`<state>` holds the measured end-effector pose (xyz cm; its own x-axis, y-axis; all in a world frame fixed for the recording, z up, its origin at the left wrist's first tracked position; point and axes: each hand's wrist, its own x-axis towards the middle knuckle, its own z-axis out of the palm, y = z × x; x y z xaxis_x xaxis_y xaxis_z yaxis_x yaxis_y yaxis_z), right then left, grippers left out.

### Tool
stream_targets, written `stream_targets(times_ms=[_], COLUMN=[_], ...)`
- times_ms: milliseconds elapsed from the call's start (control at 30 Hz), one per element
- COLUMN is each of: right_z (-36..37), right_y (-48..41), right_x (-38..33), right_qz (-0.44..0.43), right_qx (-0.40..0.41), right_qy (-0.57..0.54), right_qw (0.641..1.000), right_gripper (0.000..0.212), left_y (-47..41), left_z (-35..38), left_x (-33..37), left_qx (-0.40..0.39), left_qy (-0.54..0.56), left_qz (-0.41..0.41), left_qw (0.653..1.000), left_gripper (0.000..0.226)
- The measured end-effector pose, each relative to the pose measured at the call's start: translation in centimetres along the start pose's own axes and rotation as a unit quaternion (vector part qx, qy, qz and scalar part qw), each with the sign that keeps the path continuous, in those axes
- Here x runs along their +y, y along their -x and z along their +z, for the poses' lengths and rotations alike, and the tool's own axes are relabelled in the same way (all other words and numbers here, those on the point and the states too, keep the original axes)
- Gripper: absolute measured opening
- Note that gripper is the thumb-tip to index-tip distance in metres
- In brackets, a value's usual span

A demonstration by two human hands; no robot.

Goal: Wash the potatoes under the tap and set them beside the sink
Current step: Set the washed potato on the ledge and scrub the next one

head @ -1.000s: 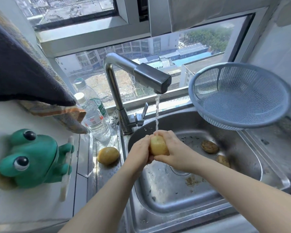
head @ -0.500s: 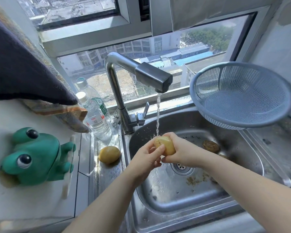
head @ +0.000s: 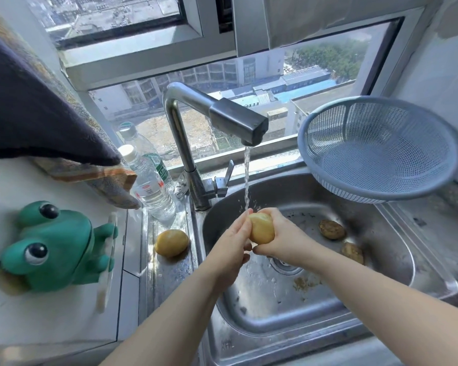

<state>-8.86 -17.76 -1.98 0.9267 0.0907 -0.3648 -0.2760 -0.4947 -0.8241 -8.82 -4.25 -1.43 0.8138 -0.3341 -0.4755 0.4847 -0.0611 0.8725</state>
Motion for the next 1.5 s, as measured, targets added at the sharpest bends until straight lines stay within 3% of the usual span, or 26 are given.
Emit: stream_targets(times_ms=[100,233,333,500,733,933,1100,1267,1367,1500], right_z=[0.3,1.0,1.0,0.0,0.3,-0.8,-0.2,0.5,0.0,-0.8], right_y=[0.1,0.0,0.0,0.3,0.0,0.4,-0.2,-0.4,-0.3,0.2], right_x=[-0.1,-0.3,-0.5,-0.5,-0.7,-0.7,-0.5,-0.8,-0.7,-0.7], right_qz=[0.006,-0.018,-0.019,-0.004,-0.022,-0.021,-0.047,-0.081,-0.074,-0.02], right_qx=[-0.005,0.03,0.035,-0.006,0.016,-0.028,0.018,0.076,0.058,-0.037], right_qy=[-0.024,0.018,0.015,-0.02,-0.003,-0.017,-0.009,0.074,0.07,-0.045], right_qw=[1.0,0.999,0.999,1.0,1.0,0.999,0.999,0.991,0.993,0.998], right_gripper=[0.066,0.064,0.065,0.063,0.059,0.06,0.057,0.059,0.06,0.056], left_y=[0.3,-0.3,-0.8,-0.3,-0.7,-0.3,-0.6,-1.2,-0.9,-0.1], left_z=[-0.5,0.2,0.5,-2.0,-1.3,-3.2,-2.3,-1.5,-2.0,-2.9], left_x=[0.2,0.2,0.3,0.2,0.7,1.3,1.2,0.7,0.7,0.4], left_qx=[-0.014,0.044,0.07,-0.037,0.019,-0.099,-0.033,0.059,0.012,-0.062], left_qy=[-0.011,-0.004,0.019,0.005,0.003,0.044,0.047,0.011,0.053,0.065], left_qz=[0.002,0.017,0.018,-0.003,0.021,-0.025,0.012,0.049,0.037,0.024], left_qw=[1.0,0.999,0.997,0.999,1.0,0.994,0.998,0.997,0.998,0.996], left_gripper=[0.035,0.023,0.027,0.037,0.03,0.037,0.032,0.022,0.021,0.025])
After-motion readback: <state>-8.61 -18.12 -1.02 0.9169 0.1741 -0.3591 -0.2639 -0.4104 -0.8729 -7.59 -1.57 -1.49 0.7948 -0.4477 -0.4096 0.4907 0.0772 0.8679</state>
